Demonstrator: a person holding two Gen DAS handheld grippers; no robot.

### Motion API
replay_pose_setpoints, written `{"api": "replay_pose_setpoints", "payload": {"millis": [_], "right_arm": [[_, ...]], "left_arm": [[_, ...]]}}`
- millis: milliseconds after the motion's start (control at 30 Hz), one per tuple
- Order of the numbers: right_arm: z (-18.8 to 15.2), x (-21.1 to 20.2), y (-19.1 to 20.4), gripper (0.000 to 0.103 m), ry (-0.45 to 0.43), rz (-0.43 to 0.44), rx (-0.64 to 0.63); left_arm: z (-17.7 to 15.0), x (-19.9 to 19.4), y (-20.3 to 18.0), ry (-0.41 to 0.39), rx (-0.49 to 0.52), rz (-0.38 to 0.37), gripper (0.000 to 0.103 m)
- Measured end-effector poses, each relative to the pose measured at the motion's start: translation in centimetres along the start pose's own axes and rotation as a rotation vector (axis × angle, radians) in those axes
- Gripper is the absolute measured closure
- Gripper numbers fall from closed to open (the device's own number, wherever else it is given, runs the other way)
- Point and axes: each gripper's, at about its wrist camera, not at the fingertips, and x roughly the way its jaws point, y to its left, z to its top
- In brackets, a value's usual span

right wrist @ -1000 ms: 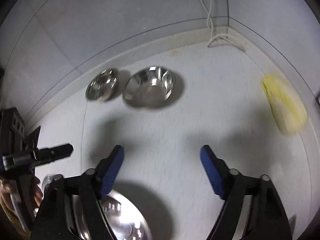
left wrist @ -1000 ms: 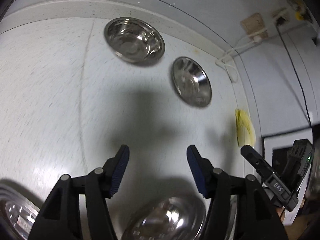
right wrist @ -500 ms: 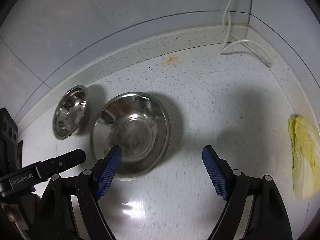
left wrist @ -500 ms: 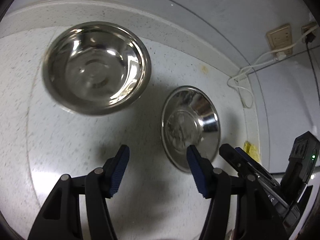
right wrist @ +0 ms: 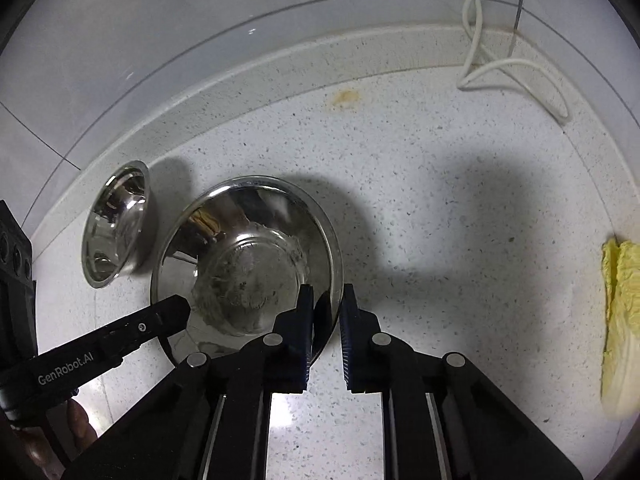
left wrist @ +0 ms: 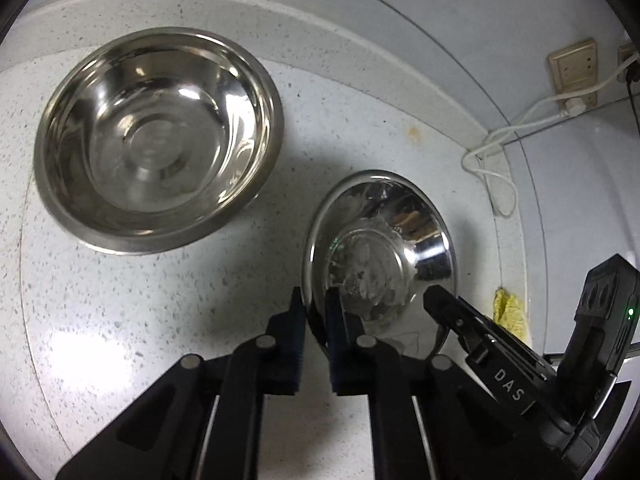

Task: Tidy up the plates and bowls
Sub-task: 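Lift the medium steel bowl with both grippers and carry it over the large bowl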

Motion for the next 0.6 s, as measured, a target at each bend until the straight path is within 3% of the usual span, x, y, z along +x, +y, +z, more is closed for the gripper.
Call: {"api": "replay_pose_setpoints", "payload": {"millis": [600], "right_arm": [[-0.6, -8.9, 3.5, 0.092, -0.097, 0.015, -0.029]], "left_arm": [[-3.1, -10.4, -1.4, -0.096, 0.036, -0.053, 0.094]]}}
